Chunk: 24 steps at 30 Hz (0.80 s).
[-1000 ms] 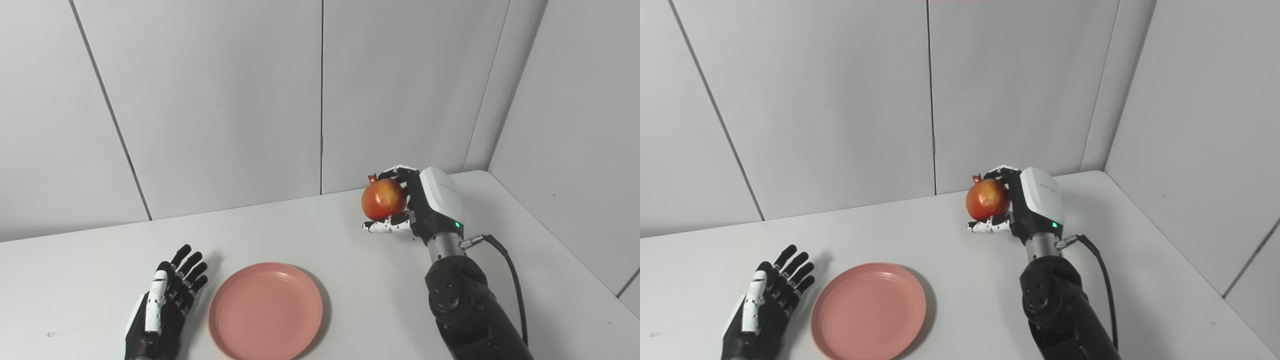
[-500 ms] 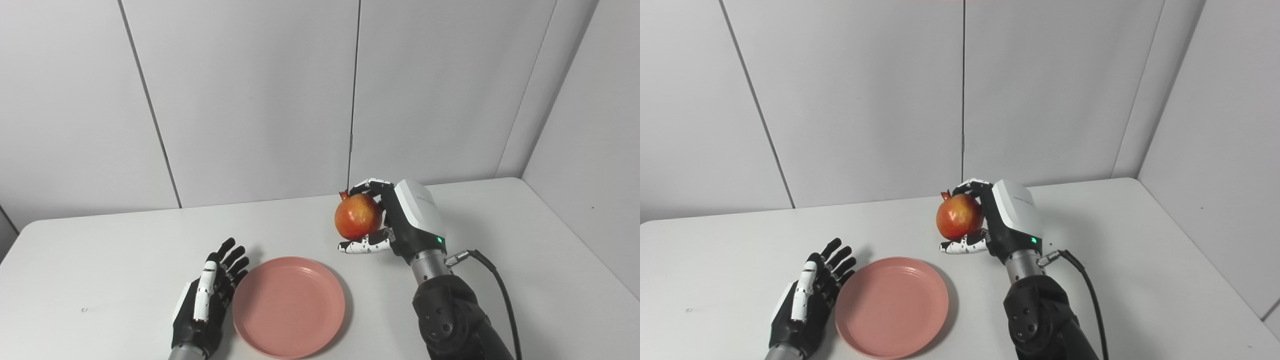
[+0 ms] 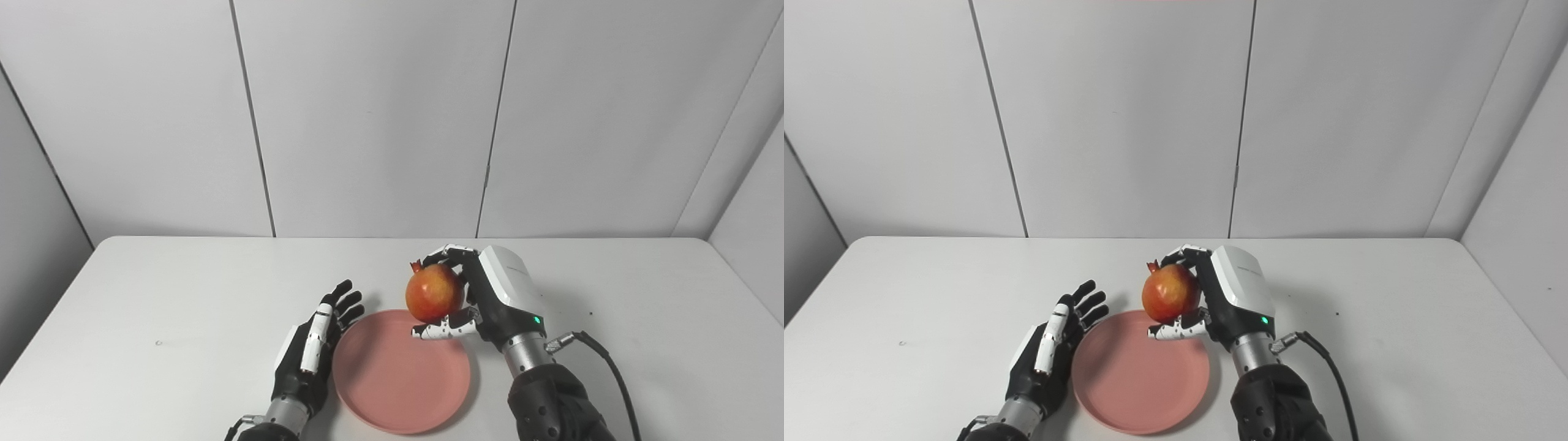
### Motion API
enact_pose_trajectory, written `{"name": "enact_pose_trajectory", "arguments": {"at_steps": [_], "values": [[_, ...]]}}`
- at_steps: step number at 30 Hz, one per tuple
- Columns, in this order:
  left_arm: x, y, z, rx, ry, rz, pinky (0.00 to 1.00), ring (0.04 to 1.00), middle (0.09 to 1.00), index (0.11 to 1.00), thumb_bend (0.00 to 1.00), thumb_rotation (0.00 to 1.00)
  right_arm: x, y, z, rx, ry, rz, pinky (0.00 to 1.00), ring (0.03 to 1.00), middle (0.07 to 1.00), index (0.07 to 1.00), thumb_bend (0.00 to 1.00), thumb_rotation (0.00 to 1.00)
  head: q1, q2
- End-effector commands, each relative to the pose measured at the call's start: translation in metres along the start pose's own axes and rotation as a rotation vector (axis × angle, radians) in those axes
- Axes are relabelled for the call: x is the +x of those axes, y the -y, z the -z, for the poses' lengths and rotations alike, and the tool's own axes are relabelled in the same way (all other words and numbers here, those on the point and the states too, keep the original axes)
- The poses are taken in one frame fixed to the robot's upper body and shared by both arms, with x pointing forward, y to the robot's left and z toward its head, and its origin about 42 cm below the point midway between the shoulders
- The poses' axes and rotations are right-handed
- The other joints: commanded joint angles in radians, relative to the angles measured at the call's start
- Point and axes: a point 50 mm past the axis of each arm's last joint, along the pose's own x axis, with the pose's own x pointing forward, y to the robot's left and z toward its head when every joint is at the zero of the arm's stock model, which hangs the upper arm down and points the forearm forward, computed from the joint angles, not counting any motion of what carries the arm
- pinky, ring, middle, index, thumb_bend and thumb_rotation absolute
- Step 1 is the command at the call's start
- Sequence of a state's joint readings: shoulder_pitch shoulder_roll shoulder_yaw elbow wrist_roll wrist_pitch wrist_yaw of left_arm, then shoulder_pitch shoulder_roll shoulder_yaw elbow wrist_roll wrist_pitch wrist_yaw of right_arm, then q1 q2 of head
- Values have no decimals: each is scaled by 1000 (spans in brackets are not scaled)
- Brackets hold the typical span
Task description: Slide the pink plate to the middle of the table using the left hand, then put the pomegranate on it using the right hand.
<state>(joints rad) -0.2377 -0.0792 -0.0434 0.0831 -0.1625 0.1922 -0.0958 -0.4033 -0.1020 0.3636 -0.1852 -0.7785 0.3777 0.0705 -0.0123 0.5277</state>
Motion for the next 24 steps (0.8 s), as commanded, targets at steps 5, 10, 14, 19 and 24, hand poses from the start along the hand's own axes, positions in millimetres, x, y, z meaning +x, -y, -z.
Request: {"name": "enact_pose_trajectory", "arguments": {"at_steps": [5, 10, 14, 19, 24], "values": [[4, 10, 4, -6, -27, -2, 877, 880, 887, 870, 429, 1000, 6, -9, -17, -2, 83, -18, 243, 340, 424, 528, 524, 1, 24, 3], [5, 12, 6, -11, -26, -9, 862, 868, 868, 853, 417, 1000, 4, -21, -14, 11, 83, -56, 205, 304, 439, 513, 526, 1, 32, 5], [6, 13, 7, -12, -26, -12, 858, 874, 873, 855, 415, 1000, 4, -30, -11, 15, 91, -82, 179, 276, 474, 489, 530, 0, 33, 5], [5, 13, 7, -15, -27, -14, 867, 900, 896, 869, 414, 1000, 6, -41, -11, 8, 89, -112, 200, 305, 479, 487, 531, 0, 32, 8], [5, 12, 7, -9, -26, -9, 873, 902, 896, 876, 413, 1000, 4, -51, -10, -3, 79, -140, 181, 277, 477, 487, 531, 0, 28, 12]]}}
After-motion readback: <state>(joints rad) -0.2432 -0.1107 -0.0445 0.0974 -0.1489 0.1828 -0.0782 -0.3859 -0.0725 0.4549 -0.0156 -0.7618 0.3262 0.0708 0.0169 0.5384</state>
